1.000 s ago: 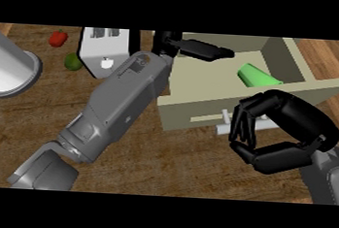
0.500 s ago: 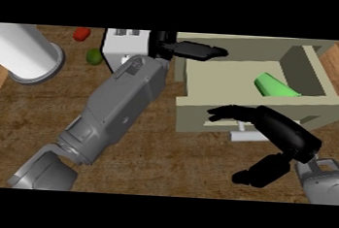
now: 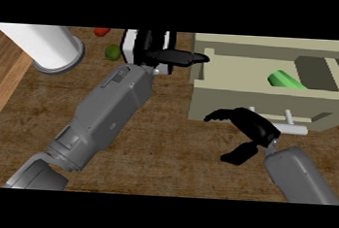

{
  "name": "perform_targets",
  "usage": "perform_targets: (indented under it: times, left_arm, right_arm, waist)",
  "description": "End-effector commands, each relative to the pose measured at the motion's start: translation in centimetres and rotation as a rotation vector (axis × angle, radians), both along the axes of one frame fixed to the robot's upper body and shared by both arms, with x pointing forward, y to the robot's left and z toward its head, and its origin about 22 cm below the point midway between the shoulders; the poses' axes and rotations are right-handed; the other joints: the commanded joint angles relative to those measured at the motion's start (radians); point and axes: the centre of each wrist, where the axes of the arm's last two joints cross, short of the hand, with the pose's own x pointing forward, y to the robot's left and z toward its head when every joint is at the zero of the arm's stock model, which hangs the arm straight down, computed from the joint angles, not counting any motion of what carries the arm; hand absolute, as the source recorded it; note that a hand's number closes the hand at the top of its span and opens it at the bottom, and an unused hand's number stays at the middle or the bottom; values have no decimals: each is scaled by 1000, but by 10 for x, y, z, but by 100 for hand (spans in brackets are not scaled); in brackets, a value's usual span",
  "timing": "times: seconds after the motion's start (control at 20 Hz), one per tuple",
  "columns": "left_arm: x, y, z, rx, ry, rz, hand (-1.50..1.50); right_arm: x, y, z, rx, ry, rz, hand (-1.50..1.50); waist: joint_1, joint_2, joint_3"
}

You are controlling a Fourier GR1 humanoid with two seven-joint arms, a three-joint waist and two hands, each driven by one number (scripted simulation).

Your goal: Pick up the cup, place it into the drawer and close the drawer

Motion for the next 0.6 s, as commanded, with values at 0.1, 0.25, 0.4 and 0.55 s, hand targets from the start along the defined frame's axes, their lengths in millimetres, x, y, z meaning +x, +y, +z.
perform_targets:
  times: [0.1, 0.25, 0.4, 0.55]
  left_arm:
    - [2, 40, -3, -28, -7, 3, -150]
    - [-2, 52, -8, -36, -9, -7, -150]
    - [-12, 44, -24, -33, 6, -23, -150]
    - [-10, 73, -21, -45, -3, -24, -150]
  right_arm:
    - [43, -4, -30, -65, -8, -67, 150]
    - [59, -27, -24, 26, -81, -102, 150]
    - [83, -30, -4, 67, -109, -150, 150]
    - [94, -48, 10, 121, -182, -225, 150]
  waist:
    - [47, 5, 1]
    - [66, 7, 3]
    - [82, 13, 3]
    - [104, 19, 4]
